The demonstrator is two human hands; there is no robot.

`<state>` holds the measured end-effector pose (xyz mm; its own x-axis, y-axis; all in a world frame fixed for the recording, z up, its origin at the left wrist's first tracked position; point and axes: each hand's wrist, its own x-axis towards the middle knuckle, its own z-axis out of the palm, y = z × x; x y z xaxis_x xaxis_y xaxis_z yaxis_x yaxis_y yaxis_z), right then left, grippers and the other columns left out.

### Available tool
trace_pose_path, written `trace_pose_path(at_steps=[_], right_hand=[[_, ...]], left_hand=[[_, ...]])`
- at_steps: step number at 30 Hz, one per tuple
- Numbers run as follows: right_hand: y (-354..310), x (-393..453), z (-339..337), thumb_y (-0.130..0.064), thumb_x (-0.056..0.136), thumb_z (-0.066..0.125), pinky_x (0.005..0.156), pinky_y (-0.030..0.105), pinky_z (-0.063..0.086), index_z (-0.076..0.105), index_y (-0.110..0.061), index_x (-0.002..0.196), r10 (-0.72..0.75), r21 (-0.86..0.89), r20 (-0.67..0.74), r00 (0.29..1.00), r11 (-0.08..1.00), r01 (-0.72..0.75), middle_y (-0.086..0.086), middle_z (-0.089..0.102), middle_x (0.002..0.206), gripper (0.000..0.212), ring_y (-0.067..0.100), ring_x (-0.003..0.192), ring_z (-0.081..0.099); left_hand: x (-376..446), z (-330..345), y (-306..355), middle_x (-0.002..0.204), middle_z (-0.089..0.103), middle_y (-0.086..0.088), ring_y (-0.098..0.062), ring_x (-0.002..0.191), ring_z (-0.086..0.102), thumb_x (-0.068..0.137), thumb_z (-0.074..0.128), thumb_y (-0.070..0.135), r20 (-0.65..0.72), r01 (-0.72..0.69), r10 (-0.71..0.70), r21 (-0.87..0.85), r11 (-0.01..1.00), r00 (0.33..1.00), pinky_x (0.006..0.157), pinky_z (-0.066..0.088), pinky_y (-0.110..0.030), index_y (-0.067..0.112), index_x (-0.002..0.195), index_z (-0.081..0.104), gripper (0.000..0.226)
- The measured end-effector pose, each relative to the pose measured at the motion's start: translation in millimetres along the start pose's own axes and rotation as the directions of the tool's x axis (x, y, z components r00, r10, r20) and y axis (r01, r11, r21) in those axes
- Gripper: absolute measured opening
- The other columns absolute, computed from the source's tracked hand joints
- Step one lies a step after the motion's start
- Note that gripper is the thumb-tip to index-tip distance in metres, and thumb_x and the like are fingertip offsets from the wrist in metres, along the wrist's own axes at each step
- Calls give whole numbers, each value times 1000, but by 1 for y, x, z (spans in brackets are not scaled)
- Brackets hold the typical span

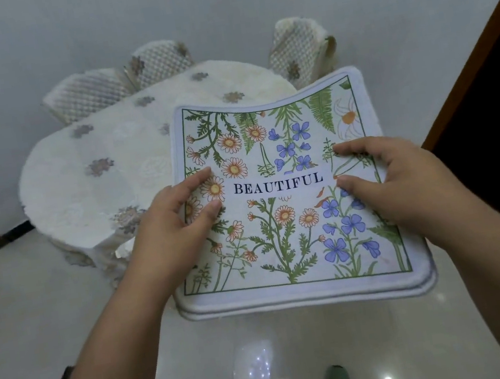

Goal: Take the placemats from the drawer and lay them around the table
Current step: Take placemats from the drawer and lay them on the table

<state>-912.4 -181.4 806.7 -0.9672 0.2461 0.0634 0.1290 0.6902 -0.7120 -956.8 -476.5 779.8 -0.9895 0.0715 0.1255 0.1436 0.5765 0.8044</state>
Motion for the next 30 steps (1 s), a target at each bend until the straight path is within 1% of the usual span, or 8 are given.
trace_pose_path(at_steps=[3,6,10,16,20,24,28,30], right_hand=[[6,38,-6,-36,85,76,105,36,48,64,-45,126,-61,12,36,997,998,61,-14,60,130,43,9,116,59],[12,71,-8,-37,85,76,105,34,46,64,-44,126,-112,-6,81,990,994,113,-13,61,130,44,9,117,58],[16,108,-4,-38,84,76,103,37,49,63,-47,126,-152,11,155,976,988,153,-15,61,131,44,9,117,59],[11,156,14,-37,84,77,107,38,46,63,-47,126,-189,33,243,952,982,186,-11,59,132,45,10,118,58],[2,190,33,-36,85,77,106,38,48,63,-45,127,-199,34,282,938,980,197,-14,60,132,45,10,118,59],[-7,226,53,-36,86,76,107,40,47,62,-45,128,-188,5,289,939,981,195,-15,59,134,45,9,120,58],[-22,270,77,-37,85,76,105,41,49,62,-45,128,-178,-6,282,943,982,187,-14,60,132,46,11,118,60],[-33,293,91,-37,85,76,104,42,50,62,-44,128,-168,-25,268,949,983,181,-14,62,132,46,11,118,61]], left_hand=[[16,11,9,120,54,27,-1,120,53,92,71,38,-57,47,-48,-20,999,997,105,40,-27,54,133,58,46],[28,23,13,124,55,23,-4,123,53,91,71,38,-113,83,-85,-26,996,990,109,43,-34,54,133,58,47],[38,32,13,120,50,33,-5,124,53,90,72,40,-164,146,-154,-56,988,974,110,46,-41,56,132,57,47],[62,34,5,125,53,26,-4,125,52,91,73,38,-229,207,-214,-57,977,950,112,44,-42,57,132,57,47],[89,32,-10,128,54,21,-6,127,52,91,72,40,-241,237,-243,-53,970,940,112,44,-44,58,131,57,47],[128,29,-29,117,50,33,-6,125,52,91,72,39,-237,240,-241,-37,970,941,113,43,-43,55,133,58,47],[181,22,-55,123,54,24,-8,123,54,91,72,41,-213,225,-234,-64,972,949,110,46,-44,57,132,57,47],[209,15,-67,124,55,22,-7,122,54,92,71,40,-199,222,-231,-63,973,952,110,45,-40,56,134,56,47]])
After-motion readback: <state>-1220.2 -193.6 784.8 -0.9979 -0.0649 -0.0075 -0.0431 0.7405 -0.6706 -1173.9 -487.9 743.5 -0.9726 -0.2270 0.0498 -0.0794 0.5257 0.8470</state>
